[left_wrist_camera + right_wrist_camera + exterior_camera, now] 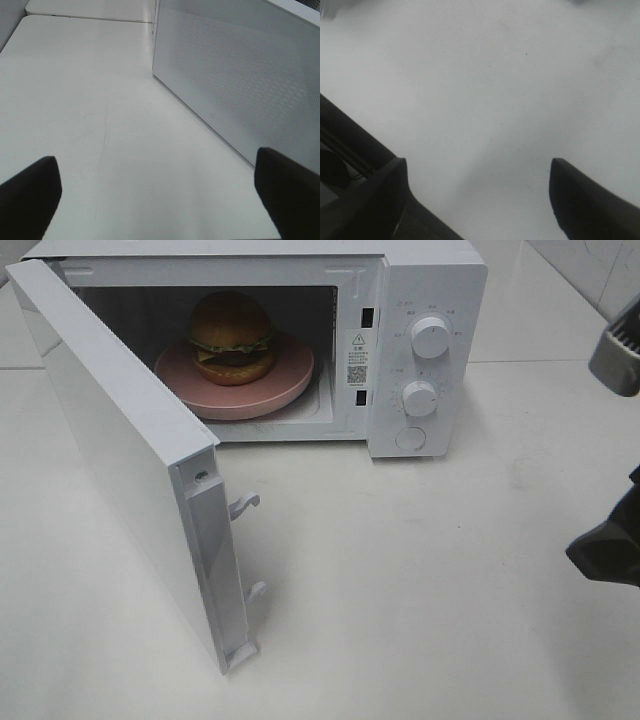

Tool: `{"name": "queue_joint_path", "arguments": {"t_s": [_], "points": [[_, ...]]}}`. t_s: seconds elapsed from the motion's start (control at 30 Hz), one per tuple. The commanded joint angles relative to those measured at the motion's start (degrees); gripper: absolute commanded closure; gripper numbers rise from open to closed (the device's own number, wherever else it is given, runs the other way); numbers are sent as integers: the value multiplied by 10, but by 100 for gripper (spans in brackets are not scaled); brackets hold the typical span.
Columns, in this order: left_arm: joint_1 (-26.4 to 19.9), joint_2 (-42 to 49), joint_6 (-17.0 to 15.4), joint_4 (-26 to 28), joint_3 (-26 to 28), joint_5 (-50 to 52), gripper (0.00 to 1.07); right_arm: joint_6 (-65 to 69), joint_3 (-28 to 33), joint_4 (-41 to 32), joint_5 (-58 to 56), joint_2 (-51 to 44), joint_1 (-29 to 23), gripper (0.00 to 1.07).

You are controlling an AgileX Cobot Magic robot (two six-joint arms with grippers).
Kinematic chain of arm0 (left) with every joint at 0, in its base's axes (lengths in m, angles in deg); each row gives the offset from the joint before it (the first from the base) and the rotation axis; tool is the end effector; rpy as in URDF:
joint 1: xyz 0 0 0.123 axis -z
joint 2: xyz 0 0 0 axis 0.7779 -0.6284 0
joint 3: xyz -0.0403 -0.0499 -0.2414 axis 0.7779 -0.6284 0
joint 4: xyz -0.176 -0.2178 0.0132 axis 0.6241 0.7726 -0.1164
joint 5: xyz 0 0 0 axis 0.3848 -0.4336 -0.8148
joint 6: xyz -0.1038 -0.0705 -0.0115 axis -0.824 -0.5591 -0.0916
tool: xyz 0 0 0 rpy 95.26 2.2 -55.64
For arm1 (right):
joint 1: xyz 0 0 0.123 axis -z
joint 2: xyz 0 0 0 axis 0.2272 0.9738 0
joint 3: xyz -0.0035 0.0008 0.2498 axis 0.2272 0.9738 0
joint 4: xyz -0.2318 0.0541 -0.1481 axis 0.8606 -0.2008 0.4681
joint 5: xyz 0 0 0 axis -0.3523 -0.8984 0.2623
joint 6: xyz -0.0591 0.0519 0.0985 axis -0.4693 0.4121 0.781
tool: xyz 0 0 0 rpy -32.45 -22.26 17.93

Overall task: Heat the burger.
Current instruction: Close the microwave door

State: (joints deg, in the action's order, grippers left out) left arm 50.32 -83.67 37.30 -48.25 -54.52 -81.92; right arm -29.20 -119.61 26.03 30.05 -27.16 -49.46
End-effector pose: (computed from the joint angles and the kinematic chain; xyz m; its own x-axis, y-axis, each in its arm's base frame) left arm 0.0833 -0.0121 0.2821 -0.4414 -0.0633 -0.8951 0.0559 0.9936 -0.0979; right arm 0.1938 0.1234 0.2309 -0.6162 -0.5963 -0.5145 -0.6118 0.7738 -0.1640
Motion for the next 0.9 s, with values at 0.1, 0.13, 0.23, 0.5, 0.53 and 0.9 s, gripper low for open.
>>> {"name": "queue_joint_path", "arguments": {"t_s": [0.1,0.13,0.23,0.5,0.53,0.9], "points": [[1,9,-4,2,-1,1,8,8,3,-1,-58,-33,2,31],[1,9,-4,2,-1,1,8,8,3,-1,-58,-33,2,31],[1,9,-4,2,-1,1,8,14,3,-2,-83,-52,2,31],[1,9,-4,2,-1,1,8,34,3,-3,-124,-106,2,31],[1,9,-4,2,-1,1,8,40,3,-5,-128,-123,2,31],[1,9,-4,2,-1,1,8,46,48,2,-124,-264,2,31]]}}
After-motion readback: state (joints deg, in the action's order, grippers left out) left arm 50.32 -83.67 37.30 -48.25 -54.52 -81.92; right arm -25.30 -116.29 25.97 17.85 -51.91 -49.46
